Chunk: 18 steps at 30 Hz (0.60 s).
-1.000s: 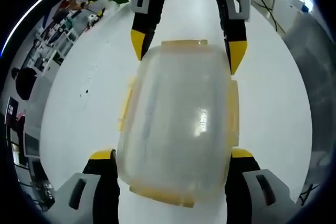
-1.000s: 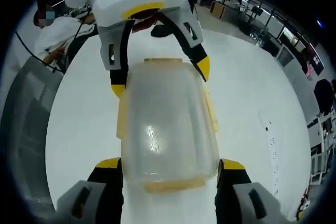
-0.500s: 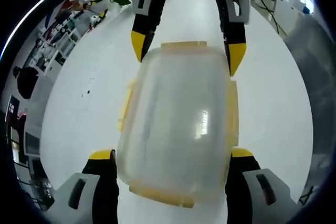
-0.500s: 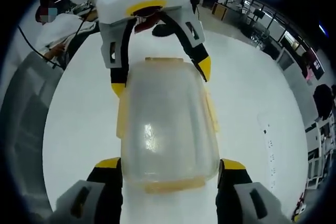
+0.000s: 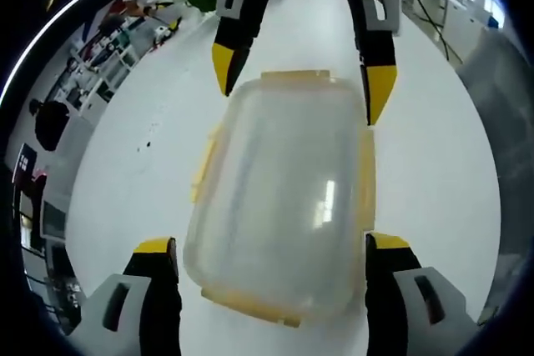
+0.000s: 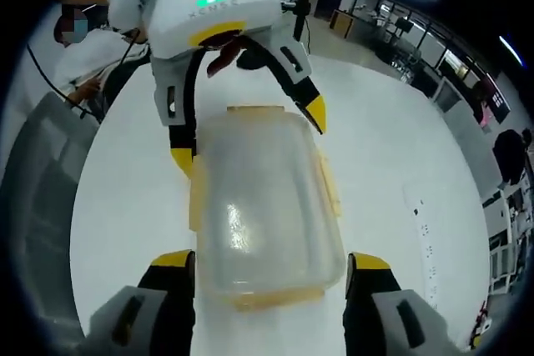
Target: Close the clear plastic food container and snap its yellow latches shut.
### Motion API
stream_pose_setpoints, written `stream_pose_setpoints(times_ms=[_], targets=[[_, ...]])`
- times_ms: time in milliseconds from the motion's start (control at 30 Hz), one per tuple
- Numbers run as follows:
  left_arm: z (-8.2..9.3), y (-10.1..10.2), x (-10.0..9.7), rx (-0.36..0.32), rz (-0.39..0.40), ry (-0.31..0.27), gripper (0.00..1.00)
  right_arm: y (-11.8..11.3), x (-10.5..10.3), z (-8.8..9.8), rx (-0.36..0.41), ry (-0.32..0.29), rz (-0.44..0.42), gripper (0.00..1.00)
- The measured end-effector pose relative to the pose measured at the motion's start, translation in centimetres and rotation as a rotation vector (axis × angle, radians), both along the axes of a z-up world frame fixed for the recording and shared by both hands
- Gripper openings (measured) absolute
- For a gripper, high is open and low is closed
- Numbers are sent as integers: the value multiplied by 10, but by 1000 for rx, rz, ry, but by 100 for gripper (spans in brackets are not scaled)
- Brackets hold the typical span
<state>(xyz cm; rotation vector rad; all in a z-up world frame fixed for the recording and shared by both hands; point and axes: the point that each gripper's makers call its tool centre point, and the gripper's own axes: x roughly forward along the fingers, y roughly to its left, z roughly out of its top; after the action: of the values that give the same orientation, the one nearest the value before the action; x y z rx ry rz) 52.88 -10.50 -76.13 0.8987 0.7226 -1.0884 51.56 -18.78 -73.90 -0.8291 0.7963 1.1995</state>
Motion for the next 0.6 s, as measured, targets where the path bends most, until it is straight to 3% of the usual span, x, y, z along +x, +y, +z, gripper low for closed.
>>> stream_pose_setpoints(times_ms=[300,600], targets=[[7,-2,-8,-42,19,11,92,0,-5,8,47,3,-56,74],[22,-1,-6,-76,63,-24,92,-1,-8,15,90,-1,-117,75]])
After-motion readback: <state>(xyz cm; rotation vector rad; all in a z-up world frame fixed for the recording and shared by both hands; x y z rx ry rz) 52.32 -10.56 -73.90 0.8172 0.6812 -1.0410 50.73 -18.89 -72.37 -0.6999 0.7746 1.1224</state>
